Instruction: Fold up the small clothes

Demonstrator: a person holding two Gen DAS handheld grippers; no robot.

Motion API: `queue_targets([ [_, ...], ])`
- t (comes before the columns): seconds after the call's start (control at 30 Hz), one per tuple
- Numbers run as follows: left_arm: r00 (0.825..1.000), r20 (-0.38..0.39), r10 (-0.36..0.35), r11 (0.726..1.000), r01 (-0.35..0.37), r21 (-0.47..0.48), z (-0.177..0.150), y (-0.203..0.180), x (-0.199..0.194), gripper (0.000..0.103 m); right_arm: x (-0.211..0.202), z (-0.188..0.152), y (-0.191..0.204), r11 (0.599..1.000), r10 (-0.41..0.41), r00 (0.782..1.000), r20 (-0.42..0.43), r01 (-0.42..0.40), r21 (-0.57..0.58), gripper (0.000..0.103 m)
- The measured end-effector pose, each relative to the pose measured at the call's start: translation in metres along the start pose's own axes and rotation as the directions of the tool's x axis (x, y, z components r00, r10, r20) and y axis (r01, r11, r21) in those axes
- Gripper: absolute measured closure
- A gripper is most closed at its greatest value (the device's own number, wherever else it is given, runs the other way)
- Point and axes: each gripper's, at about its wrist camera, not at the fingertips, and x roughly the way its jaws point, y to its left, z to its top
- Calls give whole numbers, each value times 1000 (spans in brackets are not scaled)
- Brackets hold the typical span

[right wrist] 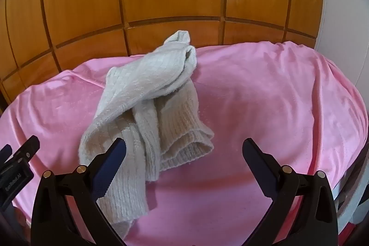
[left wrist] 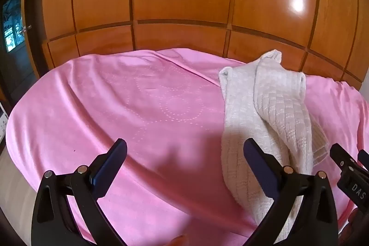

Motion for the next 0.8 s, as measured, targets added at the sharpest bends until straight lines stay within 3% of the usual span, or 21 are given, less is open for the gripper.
queue_targets([
  [0.2, 1000, 1, 6, 999, -6, 37, -1, -10, 1, 2, 0, 5, 3, 1000, -26, 1000, 4, 26, 0, 3],
  [0.3, 999, -37, -7, 999, 9, 41, 8, -14, 8, 2, 2, 4, -3, 1000, -13, 1000, 9, 13, 20, 3],
  [0.8, 1000, -14, 15, 998, -14, 60, 3, -12, 8, 2, 4, 3, -18, 997, 31, 999, 7, -31, 67, 3],
])
